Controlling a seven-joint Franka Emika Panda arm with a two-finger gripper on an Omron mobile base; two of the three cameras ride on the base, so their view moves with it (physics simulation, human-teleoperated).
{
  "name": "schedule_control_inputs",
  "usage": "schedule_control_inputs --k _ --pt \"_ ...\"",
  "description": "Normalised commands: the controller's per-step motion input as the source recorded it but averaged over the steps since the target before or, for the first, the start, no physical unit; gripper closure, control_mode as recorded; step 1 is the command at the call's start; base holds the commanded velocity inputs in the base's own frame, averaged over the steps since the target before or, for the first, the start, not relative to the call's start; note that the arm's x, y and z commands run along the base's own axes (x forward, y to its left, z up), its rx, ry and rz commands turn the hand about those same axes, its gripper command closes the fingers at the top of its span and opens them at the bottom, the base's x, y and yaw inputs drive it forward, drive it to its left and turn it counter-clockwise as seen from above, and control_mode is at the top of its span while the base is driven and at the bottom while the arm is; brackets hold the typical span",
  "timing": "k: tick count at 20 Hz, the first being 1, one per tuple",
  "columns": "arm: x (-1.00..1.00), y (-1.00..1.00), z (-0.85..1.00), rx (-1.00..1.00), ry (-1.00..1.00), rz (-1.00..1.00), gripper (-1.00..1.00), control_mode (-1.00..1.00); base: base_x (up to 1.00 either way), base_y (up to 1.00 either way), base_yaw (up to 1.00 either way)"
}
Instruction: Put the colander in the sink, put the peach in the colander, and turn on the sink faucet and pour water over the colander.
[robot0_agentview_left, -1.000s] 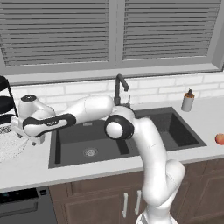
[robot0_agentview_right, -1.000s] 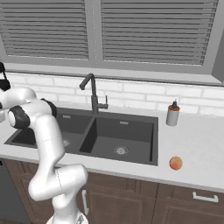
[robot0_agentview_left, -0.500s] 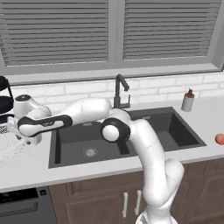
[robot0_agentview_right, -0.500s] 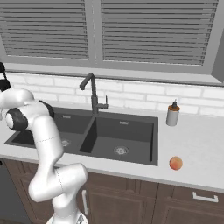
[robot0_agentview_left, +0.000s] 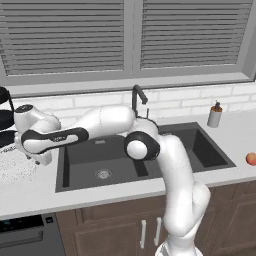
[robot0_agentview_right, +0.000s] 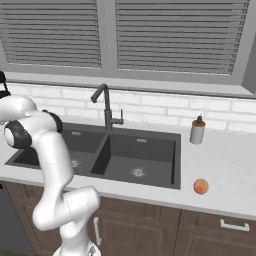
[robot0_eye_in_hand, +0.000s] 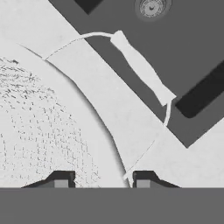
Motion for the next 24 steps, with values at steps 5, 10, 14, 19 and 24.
schedule_control_inputs --k 5,10,14,19,24 --pt "-0.30 -1.00 0.00 0.00 0.00 -0.31 1.00 -1.00 0.00 0.00 0.00" --pt "0.01 -1.00 0.00 0.00 0.06 -0.42 1.00 -1.00 0.00 0.00 0.00" --pt "0.20 -1.00 0.00 0.00 0.02 -0.45 1.00 -1.00 0.00 0.00 0.00" --pt "0.38 -0.80 0.00 0.00 0.00 -0.45 1.00 -1.00 0.00 0.00 0.00" --pt "0.40 -0.33 -0.13 -0.05 0.00 -0.38 1.00 -1.00 0.00 0.00 0.00"
